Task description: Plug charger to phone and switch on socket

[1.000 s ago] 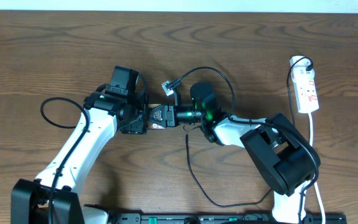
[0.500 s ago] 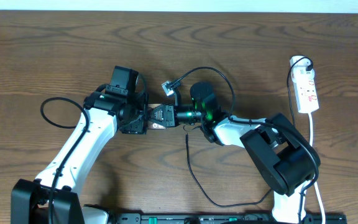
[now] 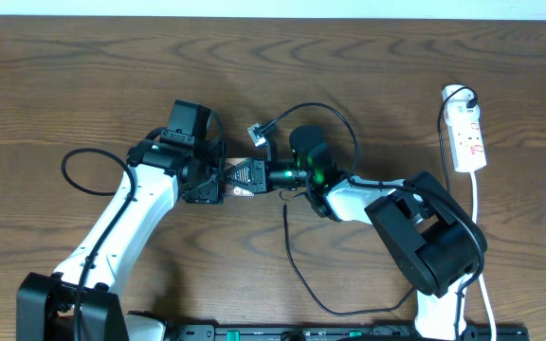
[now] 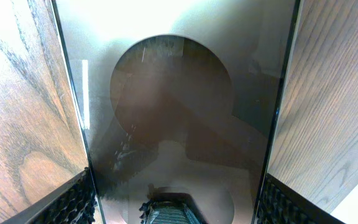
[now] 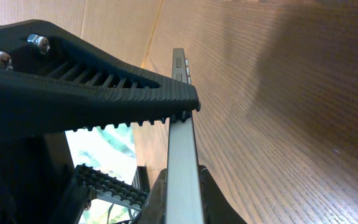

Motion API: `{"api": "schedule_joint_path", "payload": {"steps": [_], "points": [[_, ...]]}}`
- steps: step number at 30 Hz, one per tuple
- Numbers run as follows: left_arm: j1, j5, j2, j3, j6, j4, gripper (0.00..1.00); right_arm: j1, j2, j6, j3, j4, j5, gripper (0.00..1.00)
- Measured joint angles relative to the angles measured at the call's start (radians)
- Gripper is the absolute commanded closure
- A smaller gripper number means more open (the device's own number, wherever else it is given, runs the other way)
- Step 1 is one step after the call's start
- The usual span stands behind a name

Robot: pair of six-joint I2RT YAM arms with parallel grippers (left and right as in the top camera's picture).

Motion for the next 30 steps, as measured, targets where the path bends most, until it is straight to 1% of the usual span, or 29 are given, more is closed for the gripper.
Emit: {"api": "schedule_joint_path", "payload": {"steps": [5,6,7,8,10,11,16,23,26,30], "points": [[0.000,0.000,0.000,0.000,0.000,0.000,0.93,0.000,0.000,-0.003,0.000,0.000,0.000,0.99],[0.000,0.000,0.000,0.000,0.000,0.000,0.84,0.000,0.000,-0.003,0.000,0.000,0.000,0.99],[0.000,0.000,0.000,0.000,0.000,0.000,0.67,0.000,0.000,-0.003,0.000,0.000,0.000,0.99],[0.000,0.000,0.000,0.000,0.000,0.000,0.46,0.000,0.000,-0.003,0.000,0.000,0.000,0.99],[0.000,0.000,0.000,0.000,0.000,-0.002,0.15,0.000,0.000,-0.003,0.000,0.000,0.000,0.99],[0.000,0.000,0.000,0.000,-0.001,-0.003,0.12,0.000,0.000,-0.003,0.000,0.000,-0.001,0.99],[0.000,0.004,0.000,0.000,0.008,-0.018,0.11,-0.001,0.002,-0.003,0.000,0.000,-0.010,0.99],[0.000,0.053,0.000,0.000,0.111,-0.014,0.11,-0.024,0.002,-0.003,0.000,-0.001,-0.050,0.99],[0.000,0.093,0.000,0.000,0.175,0.008,0.11,-0.032,0.002,-0.003,0.000,0.000,-0.062,0.99],[0.008,0.182,-0.002,0.000,0.306,0.068,0.11,-0.047,0.002,-0.003,0.000,0.000,-0.063,0.99]]}}
